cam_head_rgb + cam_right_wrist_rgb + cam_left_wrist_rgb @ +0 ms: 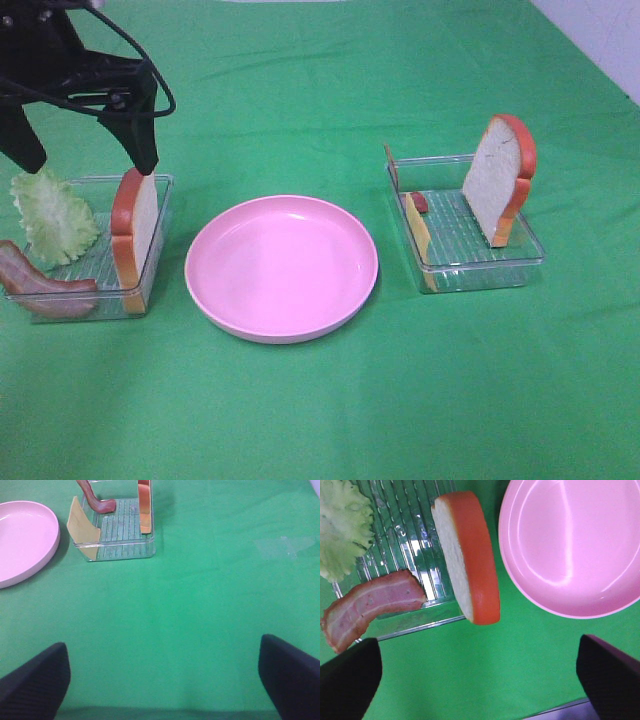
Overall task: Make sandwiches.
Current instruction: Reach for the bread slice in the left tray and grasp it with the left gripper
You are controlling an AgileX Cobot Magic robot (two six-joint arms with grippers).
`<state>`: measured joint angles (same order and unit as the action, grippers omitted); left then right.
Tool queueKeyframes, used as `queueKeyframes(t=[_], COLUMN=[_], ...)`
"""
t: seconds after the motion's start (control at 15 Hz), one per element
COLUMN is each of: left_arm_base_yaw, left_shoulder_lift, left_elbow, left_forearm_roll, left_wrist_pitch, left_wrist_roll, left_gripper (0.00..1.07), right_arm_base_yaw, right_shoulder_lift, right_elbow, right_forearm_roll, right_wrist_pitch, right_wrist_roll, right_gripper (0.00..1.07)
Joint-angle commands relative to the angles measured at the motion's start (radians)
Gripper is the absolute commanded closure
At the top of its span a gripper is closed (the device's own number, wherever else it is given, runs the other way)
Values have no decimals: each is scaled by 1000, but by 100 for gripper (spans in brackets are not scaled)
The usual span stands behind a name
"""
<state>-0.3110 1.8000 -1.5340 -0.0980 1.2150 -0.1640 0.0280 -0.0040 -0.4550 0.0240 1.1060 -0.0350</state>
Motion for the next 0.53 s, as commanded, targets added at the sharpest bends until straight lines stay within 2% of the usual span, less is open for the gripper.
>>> queueKeyframes(t=[0.07, 0.27, 0.53], left_arm_base_yaw=[-20, -20, -44], left_shoulder_lift=[21, 68, 127], left_elbow=[-5, -6, -16], left_forearm_roll=[22, 46, 42], left_wrist_pitch=[69, 49, -70], left_wrist_roll=[-23, -36, -36], left_gripper=[6, 6, 6], right_arm_base_yaw=[-1, -1, -1], right_shoulder_lift=[-25, -25, -25], right_elbow=[2, 2, 2], right_forearm_roll=[0, 0, 0], right_wrist_pitch=[-4, -4, -4], right_wrist_roll=[-10, -10, -10], right_gripper=[9, 9, 9])
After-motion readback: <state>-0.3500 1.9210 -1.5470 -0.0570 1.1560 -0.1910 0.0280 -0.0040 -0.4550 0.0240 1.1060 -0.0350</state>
